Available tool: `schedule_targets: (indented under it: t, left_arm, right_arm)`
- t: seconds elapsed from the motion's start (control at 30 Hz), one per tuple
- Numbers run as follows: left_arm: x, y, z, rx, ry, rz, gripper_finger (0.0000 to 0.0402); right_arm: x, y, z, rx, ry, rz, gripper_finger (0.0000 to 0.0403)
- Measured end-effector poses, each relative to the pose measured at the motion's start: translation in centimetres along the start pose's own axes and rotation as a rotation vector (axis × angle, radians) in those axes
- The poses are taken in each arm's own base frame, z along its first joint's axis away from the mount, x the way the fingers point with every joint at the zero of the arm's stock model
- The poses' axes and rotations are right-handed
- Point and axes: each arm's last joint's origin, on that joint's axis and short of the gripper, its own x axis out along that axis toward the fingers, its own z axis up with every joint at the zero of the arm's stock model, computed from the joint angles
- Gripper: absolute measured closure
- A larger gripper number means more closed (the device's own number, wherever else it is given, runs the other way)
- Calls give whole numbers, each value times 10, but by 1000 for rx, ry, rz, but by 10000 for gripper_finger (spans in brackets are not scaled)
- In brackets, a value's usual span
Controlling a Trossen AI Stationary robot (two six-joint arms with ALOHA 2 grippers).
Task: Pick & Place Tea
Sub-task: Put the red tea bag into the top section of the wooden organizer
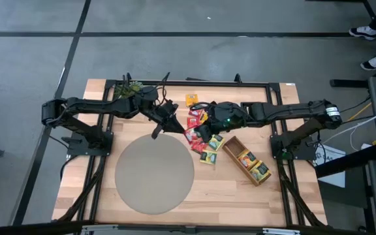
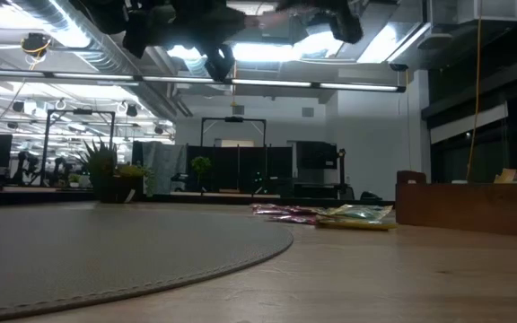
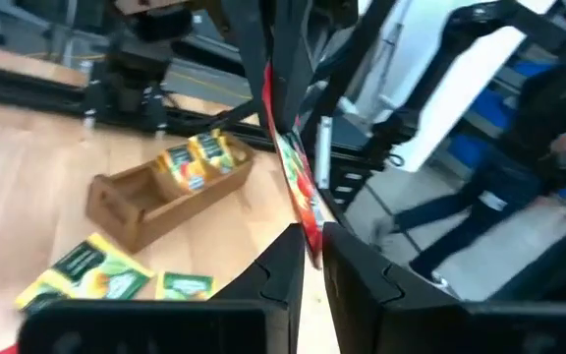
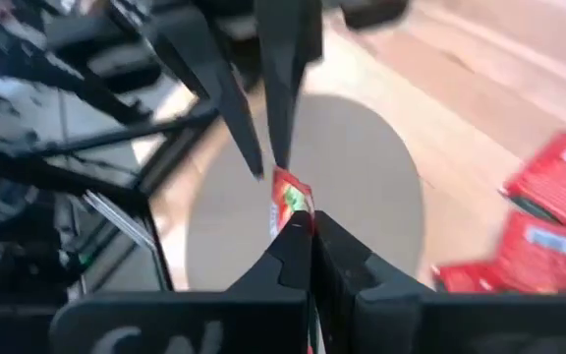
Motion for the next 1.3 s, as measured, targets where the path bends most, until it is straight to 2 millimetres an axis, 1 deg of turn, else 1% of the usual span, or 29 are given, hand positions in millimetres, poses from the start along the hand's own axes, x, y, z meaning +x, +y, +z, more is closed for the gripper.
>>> schedule_targets:
  t: [0.2, 0.27, 0.4, 0.57, 0.73, 0.87, 1.0, 1.17, 1.3]
  left_arm:
    - [0, 3, -10, -75, 74, 61, 342]
    - [0, 5, -12, -92, 89, 94, 339]
    - [-1, 6, -14, -100, 95, 114, 339]
    - [-1, 7, -14, -98, 88, 148, 340]
    - [0, 8, -14, -89, 82, 194, 338]
    - [-1, 9, -13, -71, 73, 251, 342]
    - [-1, 10, -13, -45, 71, 279, 342]
    - [-1, 10, -14, -25, 74, 279, 343]
    - [-1, 10, -14, -25, 74, 280, 343]
  right_arm:
    - [-9, -22, -5, -40, 185, -120, 399]
    - [-11, -26, -8, -68, 224, -155, 399]
    - [-21, -30, -18, -114, 320, -201, 399]
    - [-34, -38, -37, -120, 460, -356, 399]
    - [-43, -39, -49, -101, 490, -483, 400]
    - [-46, -41, -54, -77, 470, -571, 400]
    - [-45, -48, -60, -61, 470, -641, 400]
    - [-41, -61, -71, -30, 499, -724, 400]
    - [-31, -71, -81, -11, 493, -733, 400]
